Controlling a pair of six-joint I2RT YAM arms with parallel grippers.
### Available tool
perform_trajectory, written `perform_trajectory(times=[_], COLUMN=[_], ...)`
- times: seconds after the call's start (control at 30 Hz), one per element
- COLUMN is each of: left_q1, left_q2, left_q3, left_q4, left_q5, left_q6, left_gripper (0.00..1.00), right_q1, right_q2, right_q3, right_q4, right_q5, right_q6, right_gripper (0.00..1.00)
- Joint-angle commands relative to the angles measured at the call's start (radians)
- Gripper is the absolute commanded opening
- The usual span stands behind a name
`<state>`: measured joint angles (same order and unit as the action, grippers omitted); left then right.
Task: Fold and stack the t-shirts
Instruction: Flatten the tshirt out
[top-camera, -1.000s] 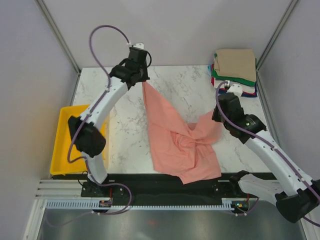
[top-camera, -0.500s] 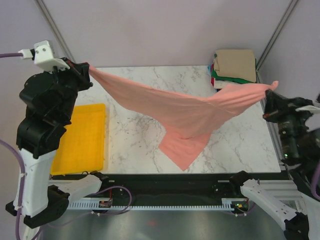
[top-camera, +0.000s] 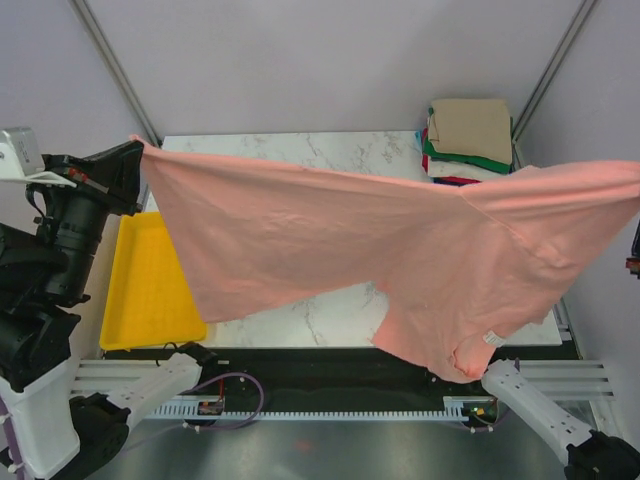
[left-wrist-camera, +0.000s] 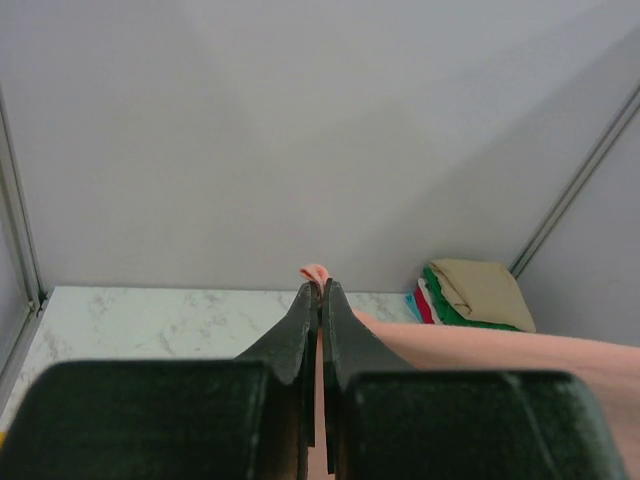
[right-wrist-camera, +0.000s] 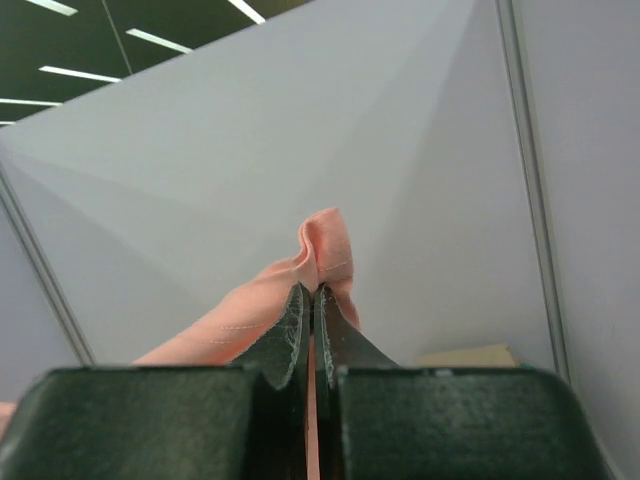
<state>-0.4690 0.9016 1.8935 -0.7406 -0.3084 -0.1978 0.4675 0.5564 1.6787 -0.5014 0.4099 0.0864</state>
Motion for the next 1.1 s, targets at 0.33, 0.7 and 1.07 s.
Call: perform_trajectory(times=[0.33, 0.7, 1.07], left_q1=[0.096, 0.325, 0.305], left_q2=[0.436, 1.143, 1.095], left_q3=[0.064, 0.192, -0.030], left_q4=[-0.106, -0.117, -0.082], left_q5=[-0.109, 0.153, 0.135], left_q6=[-0.009, -0.104, -0.223], left_gripper=[0.02, 0.29, 0.50], right_q1=[-0.038, -0.155, -0.156], right_q2=[0.940, 1.697, 1.285], right_q3=[0.337, 0.669, 0.078], right_q4=[-0.097, -0.132, -0.025], right_q5=[0.204, 0.034, -0.101], right_q6=[-0.090, -0.011, 0.122], right_gripper=[0.00, 0.97, 0.98])
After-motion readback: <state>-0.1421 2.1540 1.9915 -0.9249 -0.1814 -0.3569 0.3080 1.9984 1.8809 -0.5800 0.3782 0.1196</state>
